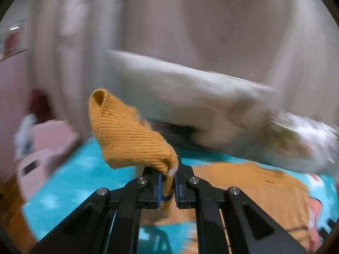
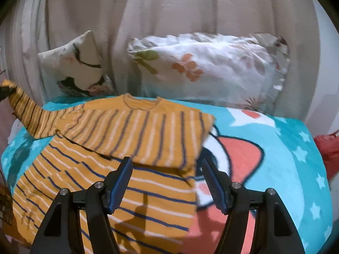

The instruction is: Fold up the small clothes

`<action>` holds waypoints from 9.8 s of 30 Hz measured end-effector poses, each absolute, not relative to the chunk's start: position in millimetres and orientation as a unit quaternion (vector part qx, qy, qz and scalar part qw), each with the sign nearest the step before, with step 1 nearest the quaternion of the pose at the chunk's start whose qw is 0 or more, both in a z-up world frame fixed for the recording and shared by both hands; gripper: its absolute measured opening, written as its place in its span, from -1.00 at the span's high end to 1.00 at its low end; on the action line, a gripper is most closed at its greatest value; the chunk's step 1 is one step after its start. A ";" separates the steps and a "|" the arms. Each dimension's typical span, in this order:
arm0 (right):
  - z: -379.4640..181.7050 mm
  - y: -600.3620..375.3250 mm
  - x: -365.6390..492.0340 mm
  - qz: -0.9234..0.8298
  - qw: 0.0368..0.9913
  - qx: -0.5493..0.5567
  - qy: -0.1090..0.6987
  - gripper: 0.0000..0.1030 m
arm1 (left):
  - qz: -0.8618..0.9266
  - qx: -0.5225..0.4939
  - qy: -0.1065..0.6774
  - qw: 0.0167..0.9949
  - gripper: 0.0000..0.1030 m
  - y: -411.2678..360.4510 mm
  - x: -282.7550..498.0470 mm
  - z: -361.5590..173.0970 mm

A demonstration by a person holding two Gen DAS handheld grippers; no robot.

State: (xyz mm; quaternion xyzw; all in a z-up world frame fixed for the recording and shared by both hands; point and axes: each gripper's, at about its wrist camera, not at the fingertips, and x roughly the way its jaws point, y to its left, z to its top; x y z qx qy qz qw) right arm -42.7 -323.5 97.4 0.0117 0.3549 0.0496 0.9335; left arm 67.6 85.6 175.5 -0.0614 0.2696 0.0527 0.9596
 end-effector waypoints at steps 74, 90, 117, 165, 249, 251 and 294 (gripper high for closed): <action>23.3 -369.0 -99.1 0.161 0.825 0.288 0.459 -0.16 | -0.160 -0.213 0.468 0.842 -0.54 106.0 -86.9 11.1; 10.1 -330.2 -165.6 0.298 0.797 0.349 0.394 -0.16 | -0.181 -0.236 0.442 0.846 0.15 94.3 -131.0 5.2; -1.4 -323.9 -214.6 0.267 0.809 0.319 0.416 0.28 | -0.136 -0.239 0.448 0.850 0.56 111.8 -151.9 6.9; 90.6 -294.9 -206.0 0.373 0.828 0.227 0.353 0.85 | -0.114 -0.186 0.363 0.906 0.86 109.5 -152.8 94.1; 107.5 -353.5 -2.9 0.053 0.928 0.007 0.369 -0.03 | -0.034 -0.092 0.414 0.905 -0.37 107.6 37.0 90.1; 114.8 -333.9 14.1 0.076 0.933 0.010 0.351 -0.36 | -0.064 -0.123 0.403 0.905 -0.44 99.2 42.6 87.9; 68.7 -8.0 209.7 0.247 0.851 -0.133 0.443 0.20 | -0.072 -0.186 0.384 0.901 -0.65 118.7 63.1 16.3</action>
